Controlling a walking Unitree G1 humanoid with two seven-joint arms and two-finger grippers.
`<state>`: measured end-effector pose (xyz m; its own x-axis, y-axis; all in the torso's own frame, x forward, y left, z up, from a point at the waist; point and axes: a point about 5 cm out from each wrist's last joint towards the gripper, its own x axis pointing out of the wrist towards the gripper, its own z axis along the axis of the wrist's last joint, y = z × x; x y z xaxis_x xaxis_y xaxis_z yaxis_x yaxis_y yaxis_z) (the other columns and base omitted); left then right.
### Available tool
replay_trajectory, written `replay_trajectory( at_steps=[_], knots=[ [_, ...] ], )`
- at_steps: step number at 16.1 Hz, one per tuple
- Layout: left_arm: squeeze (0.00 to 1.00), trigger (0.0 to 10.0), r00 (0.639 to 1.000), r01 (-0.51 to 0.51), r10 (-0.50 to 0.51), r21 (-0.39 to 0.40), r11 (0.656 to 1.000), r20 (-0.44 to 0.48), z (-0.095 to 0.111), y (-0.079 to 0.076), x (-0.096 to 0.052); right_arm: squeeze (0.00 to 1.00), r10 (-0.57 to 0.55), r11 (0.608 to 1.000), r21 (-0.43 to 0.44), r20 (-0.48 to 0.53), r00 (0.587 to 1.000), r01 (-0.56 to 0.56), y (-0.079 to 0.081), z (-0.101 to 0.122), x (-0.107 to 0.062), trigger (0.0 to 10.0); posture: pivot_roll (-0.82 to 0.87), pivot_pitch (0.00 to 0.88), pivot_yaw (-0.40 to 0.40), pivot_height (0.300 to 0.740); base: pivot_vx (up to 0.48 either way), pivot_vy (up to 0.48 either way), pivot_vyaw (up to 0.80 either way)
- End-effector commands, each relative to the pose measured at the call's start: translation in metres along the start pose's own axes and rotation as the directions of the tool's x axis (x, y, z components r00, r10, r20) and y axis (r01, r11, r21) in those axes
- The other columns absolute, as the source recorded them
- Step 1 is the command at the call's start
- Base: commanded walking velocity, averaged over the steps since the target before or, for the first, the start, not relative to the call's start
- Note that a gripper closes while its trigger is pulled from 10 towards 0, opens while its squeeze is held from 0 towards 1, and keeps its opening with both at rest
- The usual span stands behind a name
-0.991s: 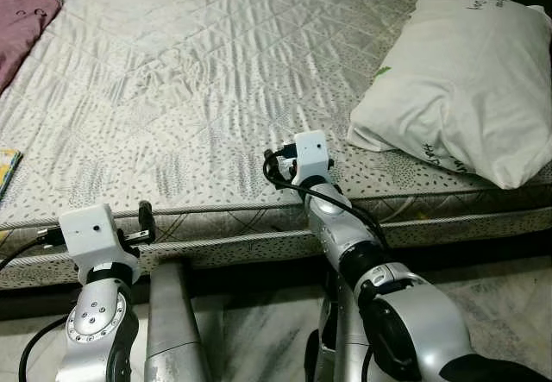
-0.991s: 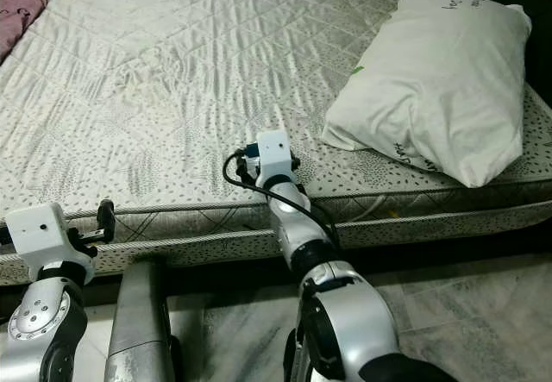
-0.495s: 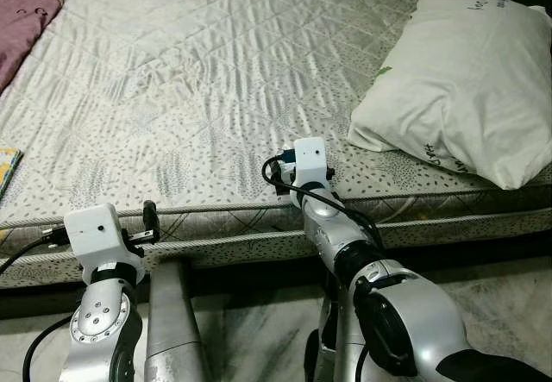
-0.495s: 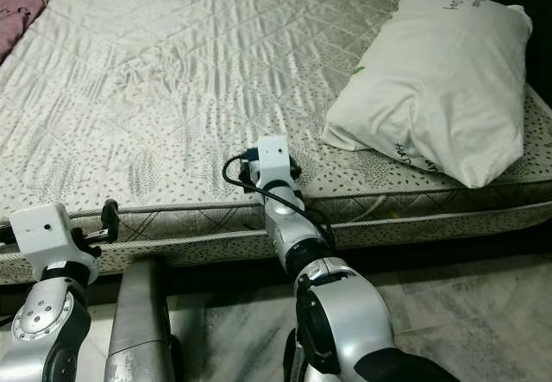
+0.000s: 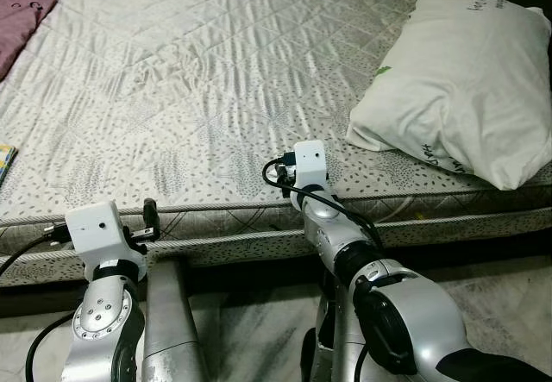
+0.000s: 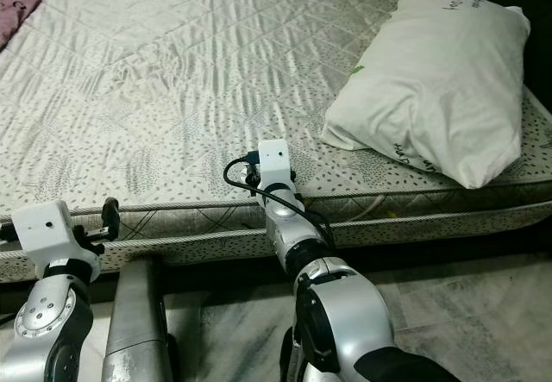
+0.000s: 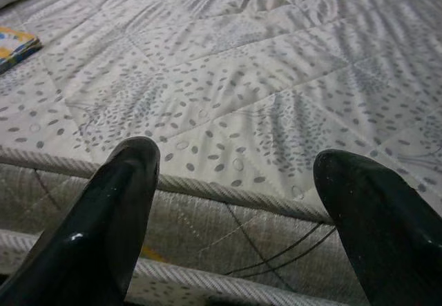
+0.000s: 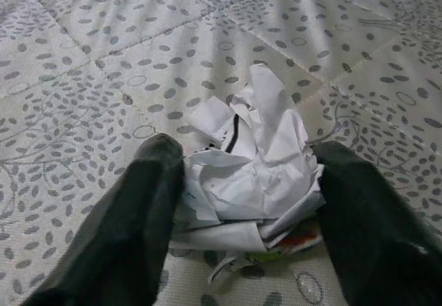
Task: Clean up the room
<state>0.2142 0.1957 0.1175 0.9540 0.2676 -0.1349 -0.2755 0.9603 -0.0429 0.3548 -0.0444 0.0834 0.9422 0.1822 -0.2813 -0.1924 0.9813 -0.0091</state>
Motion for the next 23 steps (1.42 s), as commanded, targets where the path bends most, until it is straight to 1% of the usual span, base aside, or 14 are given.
replay_trajectory(
  at_steps=[1,9,14,17,19,21,22,23],
  knots=[
    [0.0,10.0,1.0,-0.017,0.017,0.002,1.0,-0.004,-0.001,0.001,0.001,0.0,0.067,0.998,0.02,-0.023,0.998,-0.066,0.026,0.001,-0.001,0.0,0.13,0.107,-0.083,0.487,0.0,0.0,0.0],
    [0.0,10.0,1.0,-0.012,0.012,0.002,1.0,0.02,0.003,-0.001,0.009,0.0,0.078,0.997,0.021,-0.013,0.997,-0.077,0.023,0.006,0.0,0.0,0.13,0.077,-0.084,0.487,0.0,0.0,0.0],
    [0.0,10.0,0.999,-0.003,0.004,-0.006,1.0,0.039,0.005,-0.006,0.017,0.0,0.062,0.998,0.022,-0.013,0.998,-0.062,0.013,0.009,0.003,0.0,0.13,0.048,-0.085,0.487,0.0,0.0,0.0],
    [0.0,10.0,0.998,0.004,-0.003,-0.009,1.0,0.065,0.009,-0.009,0.025,0.0,0.06,0.998,0.011,0.005,0.998,-0.06,0.006,0.016,0.005,0.0,0.12,0.017,-0.085,0.487,0.0,0.0,0.0],
    [0.0,10.0,0.997,0.006,-0.005,-0.01,1.0,0.083,0.012,-0.01,0.035,0.0,0.053,0.999,0.003,0.027,0.998,-0.053,-0.004,0.025,0.007,0.0,0.1,0.0,-0.08,0.487,0.0,0.0,0.0],
    [0.0,10.0,0.993,0.01,-0.009,-0.008,1.0,0.118,0.018,-0.009,0.047,0.0,0.043,0.999,-0.019,0.084,0.996,-0.042,-0.023,0.039,0.01,0.0,0.07,0.0,-0.059,0.487,0.0,0.0,0.0],
    [0.0,10.0,0.992,0.015,-0.015,-0.004,1.0,0.125,0.019,-0.009,0.051,0.0,0.043,0.999,-0.028,0.096,0.994,-0.041,-0.028,0.042,0.01,0.0,0.05,0.0,-0.04,0.487,0.0,0.0,0.0],
    [0.0,10.0,0.989,0.032,-0.032,0.003,0.999,0.142,0.023,-0.011,0.06,0.0,0.044,0.999,-0.036,0.131,0.99,-0.04,-0.041,0.049,0.01,0.0,0.03,0.0,-0.027,0.487,0.0,0.0,0.0]
  ],
)
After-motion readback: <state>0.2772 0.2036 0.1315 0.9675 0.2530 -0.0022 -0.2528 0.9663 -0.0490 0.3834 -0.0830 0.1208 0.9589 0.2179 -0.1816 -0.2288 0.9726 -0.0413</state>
